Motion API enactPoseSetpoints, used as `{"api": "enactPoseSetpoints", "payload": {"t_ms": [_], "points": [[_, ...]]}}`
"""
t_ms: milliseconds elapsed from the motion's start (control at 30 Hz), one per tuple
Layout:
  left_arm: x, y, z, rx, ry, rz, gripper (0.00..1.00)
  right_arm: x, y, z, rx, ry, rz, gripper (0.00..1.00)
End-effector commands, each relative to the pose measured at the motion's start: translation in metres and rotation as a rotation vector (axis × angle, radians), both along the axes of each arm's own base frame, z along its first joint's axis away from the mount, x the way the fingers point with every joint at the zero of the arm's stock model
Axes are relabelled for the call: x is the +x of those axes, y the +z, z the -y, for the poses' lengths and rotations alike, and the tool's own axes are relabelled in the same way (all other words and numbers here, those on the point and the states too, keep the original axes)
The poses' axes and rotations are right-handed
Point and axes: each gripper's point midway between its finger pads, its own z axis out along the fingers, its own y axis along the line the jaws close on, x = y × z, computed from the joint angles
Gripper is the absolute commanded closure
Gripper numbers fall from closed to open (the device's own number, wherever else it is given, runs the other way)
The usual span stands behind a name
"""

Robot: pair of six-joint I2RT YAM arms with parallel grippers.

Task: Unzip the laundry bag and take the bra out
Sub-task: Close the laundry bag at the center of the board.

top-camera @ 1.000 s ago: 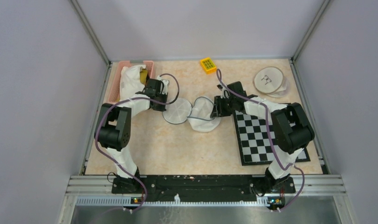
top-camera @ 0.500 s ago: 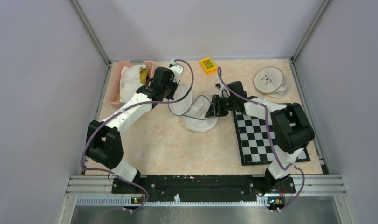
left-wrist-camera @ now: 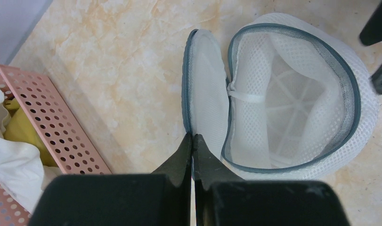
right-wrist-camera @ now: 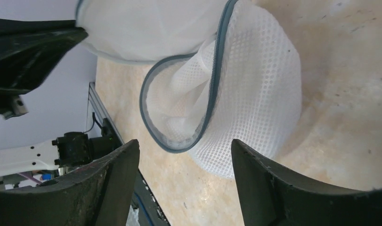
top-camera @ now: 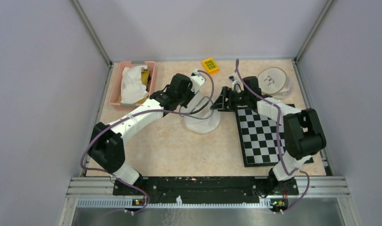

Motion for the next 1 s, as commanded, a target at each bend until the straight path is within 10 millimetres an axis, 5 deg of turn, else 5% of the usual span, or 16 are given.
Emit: {"api": "enactPoseSetpoints", "payload": {"t_ms": [0, 100, 400, 600, 833, 967], "points": [[0.008, 0.033, 0.010, -0.043, -0.023, 0.092, 1.00, -0.008, 0.040, 0.014, 0.059, -0.021, 0.050, 0.29], [0.004, 0.036, 0.017, -0.045, -0.055, 0.101, 1.00, -0.011, 0.031, 0.023, 0.019, -0.051, 0.027, 0.28], [-0.004, 0.041, 0.029, -0.044, -0.105, 0.132, 1.00, -0.033, -0.045, 0.032, -0.076, -0.011, -0.137, 0.39], [-0.015, 0.041, 0.045, -0.089, -0.196, 0.110, 1.00, -0.031, -0.062, 0.020, -0.048, 0.000, -0.179, 0.41], [-0.070, 0.028, 0.091, -0.178, -0.520, -0.028, 1.00, -0.013, -0.071, 0.011, -0.007, -0.023, -0.188, 0.70], [-0.096, 0.009, 0.107, -0.151, -0.630, -0.082, 1.00, -0.008, -0.077, 0.008, 0.012, -0.040, -0.215, 0.77]]}}
